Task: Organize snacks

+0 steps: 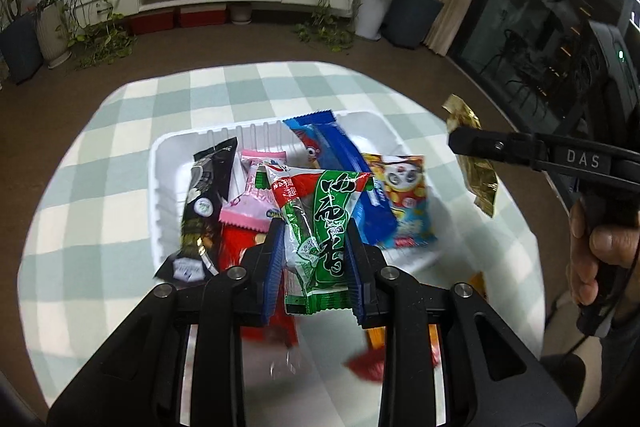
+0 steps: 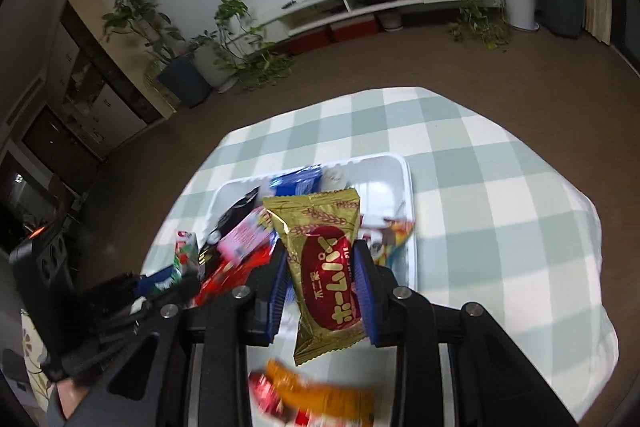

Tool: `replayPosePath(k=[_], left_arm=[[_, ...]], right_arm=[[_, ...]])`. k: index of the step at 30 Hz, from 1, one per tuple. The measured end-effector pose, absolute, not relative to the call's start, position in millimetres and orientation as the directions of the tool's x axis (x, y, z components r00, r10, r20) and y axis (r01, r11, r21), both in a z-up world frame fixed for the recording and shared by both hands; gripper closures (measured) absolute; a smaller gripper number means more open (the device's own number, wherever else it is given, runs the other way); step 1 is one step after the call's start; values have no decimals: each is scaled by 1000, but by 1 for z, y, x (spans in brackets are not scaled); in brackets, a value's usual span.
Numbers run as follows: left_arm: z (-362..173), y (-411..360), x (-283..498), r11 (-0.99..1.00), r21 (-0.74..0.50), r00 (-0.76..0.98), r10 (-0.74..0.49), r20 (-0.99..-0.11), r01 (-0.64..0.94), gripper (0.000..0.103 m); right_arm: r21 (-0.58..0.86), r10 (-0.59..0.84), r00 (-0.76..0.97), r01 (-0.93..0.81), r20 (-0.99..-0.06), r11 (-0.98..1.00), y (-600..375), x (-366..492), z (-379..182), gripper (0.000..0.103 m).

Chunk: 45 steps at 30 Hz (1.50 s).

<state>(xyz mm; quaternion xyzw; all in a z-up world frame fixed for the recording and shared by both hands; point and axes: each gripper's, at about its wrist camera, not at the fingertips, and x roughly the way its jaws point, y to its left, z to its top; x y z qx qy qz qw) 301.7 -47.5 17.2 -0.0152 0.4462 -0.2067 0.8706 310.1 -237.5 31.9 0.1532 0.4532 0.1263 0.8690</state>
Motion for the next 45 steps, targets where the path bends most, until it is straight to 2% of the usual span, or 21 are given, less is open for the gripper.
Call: replayPosePath(k=[9,16,18,20,30,32,34,40,42,44,45], left_arm=[[-24,-71,328,922,-155,484,-322,-814,354,77],[-41,-77,337,921,-156,466,-320,-825,357,74],[-42,-77,338,926,-152,476,-313,-822,346,67],[-42,-75,339,929,-149,480,-306,-822,338,55],[-37,-71,335,930,-134,495,-299,-816,341,53],[-31,-68,332,931,-131,511,-299,-806,340,45],[-22,-67,323,932,-124,528,-299,-795,340,41],[7,-55,292,928,-115,566,-312,-763,355,27],[14,-50,280,924,-109,570,-315,-759,366,21],[21,-43,264,919,-101,573,-321,-754,382,8],[23,-36,254,914,-101,572,-329,-752,394,5]], right_arm=[[316,293,514,-44,-806,948,-218,369,-13,70],[277,272,484,-63,-832,959,-206,379,-37,70],[263,261,485,-67,-835,963,-204,379,-40,70],[260,260,487,-69,-834,963,-204,378,-42,69],[239,251,503,-90,-827,967,-201,370,-35,67],[234,247,511,-92,-823,968,-202,366,-32,62],[233,245,527,-90,-814,968,-205,361,-25,55],[277,283,589,-102,-757,955,-214,332,3,29],[315,317,599,-112,-735,942,-218,318,9,21],[350,352,607,-126,-713,928,-219,299,14,19],[367,365,611,-130,-702,921,-220,291,16,17]])
